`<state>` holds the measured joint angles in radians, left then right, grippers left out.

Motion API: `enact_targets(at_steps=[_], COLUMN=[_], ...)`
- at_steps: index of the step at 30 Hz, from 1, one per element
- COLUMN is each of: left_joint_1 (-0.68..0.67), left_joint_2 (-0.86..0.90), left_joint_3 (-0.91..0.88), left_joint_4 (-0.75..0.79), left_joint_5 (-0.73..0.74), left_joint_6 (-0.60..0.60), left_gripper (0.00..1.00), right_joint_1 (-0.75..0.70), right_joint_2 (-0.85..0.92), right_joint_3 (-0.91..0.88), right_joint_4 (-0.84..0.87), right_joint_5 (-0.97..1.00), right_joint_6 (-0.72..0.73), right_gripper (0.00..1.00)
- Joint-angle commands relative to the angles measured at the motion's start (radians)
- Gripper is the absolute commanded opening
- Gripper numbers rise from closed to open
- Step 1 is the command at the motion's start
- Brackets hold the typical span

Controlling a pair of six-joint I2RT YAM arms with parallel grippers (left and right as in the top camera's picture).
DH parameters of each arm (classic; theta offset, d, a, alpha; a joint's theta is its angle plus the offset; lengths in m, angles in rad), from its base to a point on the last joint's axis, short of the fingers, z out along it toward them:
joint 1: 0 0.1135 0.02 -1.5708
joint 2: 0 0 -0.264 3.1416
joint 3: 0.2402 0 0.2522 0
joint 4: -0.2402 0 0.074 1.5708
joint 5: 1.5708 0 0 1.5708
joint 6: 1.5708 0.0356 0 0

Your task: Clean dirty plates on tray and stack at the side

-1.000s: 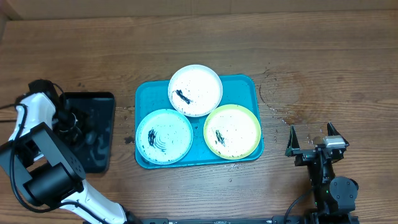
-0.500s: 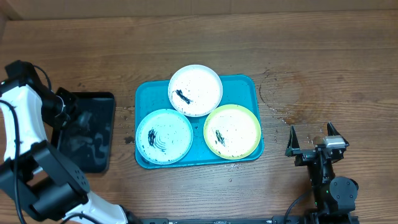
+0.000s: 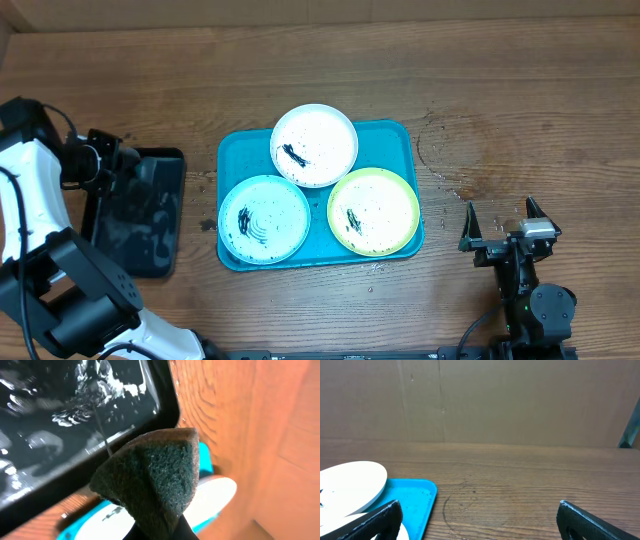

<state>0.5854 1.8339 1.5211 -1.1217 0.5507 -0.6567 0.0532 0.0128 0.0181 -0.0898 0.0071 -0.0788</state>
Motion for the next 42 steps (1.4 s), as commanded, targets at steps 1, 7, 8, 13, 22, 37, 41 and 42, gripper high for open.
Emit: enact_targets(at_steps=[1,7,8,13,22,37,41,42], left_joint_1=[0.044,0.111,0.119,0.163,0.183,0.146,0.145,0.146], left_joint_2=[0.008,0.008,0.008,0.008,0.008,0.013,0.029,0.031], left_joint_3=[0.019,0.019,0.019,0.019,0.019,-0.036,-0.15,-0.166], left_joint_4=[-0.02,-0.039,-0.045,-0.085,-0.136,-0.115,0.003,0.01], left_joint_5=[0.156,0.264,0.283,0.346,0.337,0.115,0.111,0.111], left_joint_6=[-0.021,-0.021,-0.021,-0.023,-0.043,-0.032,-0.054,-0.055], left_gripper=[0.04,0.04,0.04,0.04,0.04,0.04,0.04,0.04], right_joint_1=[0.005,0.005,0.005,0.005,0.005,0.005,0.005,0.005], right_joint_2=[-0.006,-0.006,-0.006,-0.006,-0.006,-0.006,-0.006,-0.006], right_joint_3=[-0.01,-0.01,-0.01,-0.01,-0.01,-0.01,-0.01,-0.01], right_joint_4=[0.006,0.006,0.006,0.006,0.006,0.006,0.006,0.006], right_joint_5=[0.002,0.002,0.002,0.002,0.002,0.002,0.002,0.002], right_joint_6=[0.0,0.0,0.0,0.0,0.0,0.0,0.0,0.0], right_gripper=[1.0,1.0,1.0,1.0,1.0,1.0,1.0,1.0])
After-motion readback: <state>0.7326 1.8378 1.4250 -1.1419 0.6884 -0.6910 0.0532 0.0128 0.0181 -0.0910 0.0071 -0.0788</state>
